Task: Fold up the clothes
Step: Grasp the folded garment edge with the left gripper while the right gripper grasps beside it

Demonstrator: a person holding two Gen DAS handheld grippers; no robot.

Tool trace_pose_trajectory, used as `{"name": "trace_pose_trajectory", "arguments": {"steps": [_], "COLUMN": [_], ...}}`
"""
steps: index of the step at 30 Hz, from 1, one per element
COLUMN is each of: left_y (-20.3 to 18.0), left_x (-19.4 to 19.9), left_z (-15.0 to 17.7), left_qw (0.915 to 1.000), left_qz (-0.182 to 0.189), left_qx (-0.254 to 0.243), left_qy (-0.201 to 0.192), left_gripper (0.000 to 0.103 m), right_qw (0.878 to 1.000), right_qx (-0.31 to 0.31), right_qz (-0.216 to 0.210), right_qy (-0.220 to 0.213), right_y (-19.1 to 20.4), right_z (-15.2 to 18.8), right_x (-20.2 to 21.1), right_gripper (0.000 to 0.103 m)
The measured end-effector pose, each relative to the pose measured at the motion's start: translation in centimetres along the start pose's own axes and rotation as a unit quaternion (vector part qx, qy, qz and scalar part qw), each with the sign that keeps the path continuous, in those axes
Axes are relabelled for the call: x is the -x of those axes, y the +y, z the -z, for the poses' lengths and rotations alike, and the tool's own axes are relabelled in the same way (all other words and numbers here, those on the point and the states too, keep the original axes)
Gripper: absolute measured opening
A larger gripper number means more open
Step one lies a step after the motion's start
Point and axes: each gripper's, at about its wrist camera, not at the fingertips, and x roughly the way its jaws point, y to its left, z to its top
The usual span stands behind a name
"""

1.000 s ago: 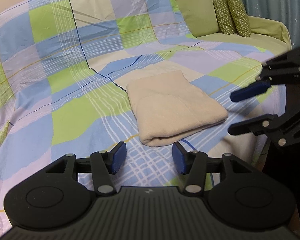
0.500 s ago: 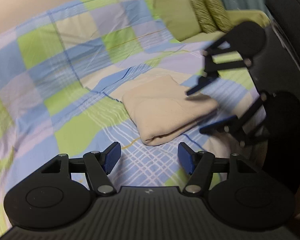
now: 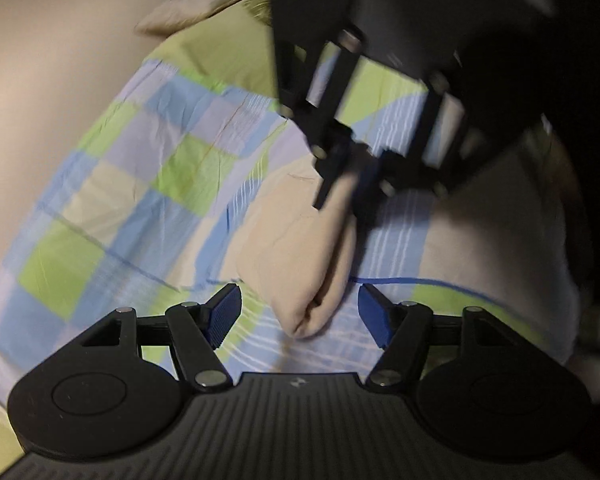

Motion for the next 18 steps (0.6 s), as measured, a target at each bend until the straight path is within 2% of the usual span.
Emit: {"name": "trace_pose_trajectory", "arguments": {"steps": [2, 3, 4, 5, 9, 13, 18], "left_y": [-0.2, -0.3, 0.0, 0.4, 1.9, 2.8, 1.8], "left_x": [-0.5, -0.8, -0.8, -0.9, 0.8, 3.5, 4.8], "left_z": [-0.1, -0.2, -0.5, -0.9, -2.4, -6.0, -10.6], "left_qw": [0.9996, 0.9992, 0.9989, 0.9986, 0.9976, 0.9916, 0.9842], "left_qz": [-0.003, -0.005, -0.001, 0.004, 0.014, 0.04, 0.061], "left_qx": [-0.026, -0.039, -0.045, -0.049, -0.042, -0.056, -0.079], "left_qy": [-0.005, -0.008, -0.012, -0.017, -0.054, -0.109, -0.146], "left_gripper": [0.066, 0.059, 0.05, 0.031, 0.03, 0.03, 0.03], "right_qw": [0.999, 0.999, 0.999, 0.998, 0.996, 0.99, 0.977], "right_qx": [-0.033, -0.046, -0.052, -0.061, -0.087, -0.13, -0.193], "right_qz": [0.001, 0.003, 0.004, 0.005, 0.015, 0.038, 0.069], "right_qy": [0.002, 0.004, 0.004, 0.007, 0.02, 0.037, 0.056], "right_y": [-1.4, -2.1, -2.4, -2.9, -4.1, -4.7, -4.3], "right_z": [-0.3, -0.5, -0.5, -0.6, -0.8, 0.2, 2.3], "right_x": [0.5, 0.9, 1.0, 1.5, 3.6, 7.7, 13.4], "right_gripper": [0.008, 0.008, 0.008, 0.008, 0.007, 0.007, 0.007]}}
